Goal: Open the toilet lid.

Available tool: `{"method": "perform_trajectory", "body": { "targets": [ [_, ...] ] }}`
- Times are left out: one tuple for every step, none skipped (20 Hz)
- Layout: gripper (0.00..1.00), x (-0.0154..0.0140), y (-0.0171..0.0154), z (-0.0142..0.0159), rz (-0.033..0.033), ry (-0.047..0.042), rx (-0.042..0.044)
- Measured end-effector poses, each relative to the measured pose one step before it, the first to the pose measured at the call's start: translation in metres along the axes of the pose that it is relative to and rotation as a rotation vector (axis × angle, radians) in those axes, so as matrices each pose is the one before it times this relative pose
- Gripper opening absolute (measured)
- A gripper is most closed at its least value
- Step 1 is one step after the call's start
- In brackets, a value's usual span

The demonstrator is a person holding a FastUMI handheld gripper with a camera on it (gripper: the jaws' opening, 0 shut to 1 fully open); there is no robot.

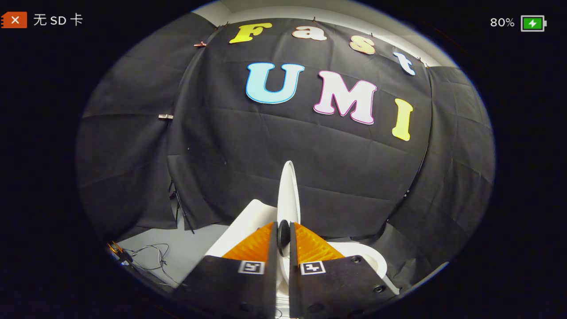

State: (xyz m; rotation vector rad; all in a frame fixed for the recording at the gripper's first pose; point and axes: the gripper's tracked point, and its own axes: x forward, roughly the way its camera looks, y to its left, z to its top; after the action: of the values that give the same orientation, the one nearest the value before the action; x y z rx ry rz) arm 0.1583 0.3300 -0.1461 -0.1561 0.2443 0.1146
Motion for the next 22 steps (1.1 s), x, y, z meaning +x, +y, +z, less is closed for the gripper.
{"method": "perform_trajectory", "body": {
  "targets": [
    [0.32,-0.00028,-0.00359,-0.00058,-0.01002,0.00739,-0.00577],
    [0.49,0.00050,0.00103,-0.00161,0.00546,0.00397,-0.00474],
    [0.66,0.00016,0.00335,-0.00183,0.01818,0.00622,-0.00088],
    [0.83,-0.00111,0.00003,-0.00010,-0.00043,0.00282,0.00071],
    [1.00,-0.00401,-0.00313,0.00336,-0.00413,-0.00887,0.00271],
    [0.99,-0.00424,-0.00215,0.00512,-0.00311,-0.01173,0.00632],
    [0.99,-0.00193,-0.00114,0.00429,0.00070,-0.00778,0.00352],
    [0.99,-0.00226,0.00110,0.00384,0.00471,-0.00750,0.00488],
    [0.99,-0.00333,-0.00125,0.00358,0.00523,-0.00415,0.00392],
    [0.99,-0.00540,-0.00044,0.00525,0.00592,-0.00558,0.00361],
    [0.99,-0.00517,-0.00234,0.00558,0.00176,-0.00727,0.00507],
    [0.99,-0.00510,-0.00478,0.00685,0.00019,-0.01171,0.00574],
    [0.99,-0.00530,-0.00417,0.00648,-0.00043,-0.01000,0.00683],
    [0.99,-0.00414,-0.00462,0.00571,0.00042,-0.00755,0.00741],
    [0.99,-0.00510,-0.00417,0.00636,0.00219,-0.00622,0.00727],
    [0.99,-0.00513,-0.00434,0.00633,0.00288,-0.00371,0.00692],
    [0.99,-0.00517,-0.00633,0.00680,0.00042,-0.00918,0.00830],
    [0.99,-0.00578,-0.00575,0.00798,-0.00045,-0.00807,0.00544],
    [0.99,-0.00512,-0.00794,0.00745,-0.00105,-0.00989,0.00486],
    [0.99,-0.00595,-0.00712,0.00655,0.00197,-0.00740,0.00373],
    [0.99,-0.00542,-0.00787,0.00673,0.00173,-0.00640,0.00560],
    [0.99,-0.00650,-0.00796,0.00683,0.00053,-0.00670,0.00851]
  ]
}}
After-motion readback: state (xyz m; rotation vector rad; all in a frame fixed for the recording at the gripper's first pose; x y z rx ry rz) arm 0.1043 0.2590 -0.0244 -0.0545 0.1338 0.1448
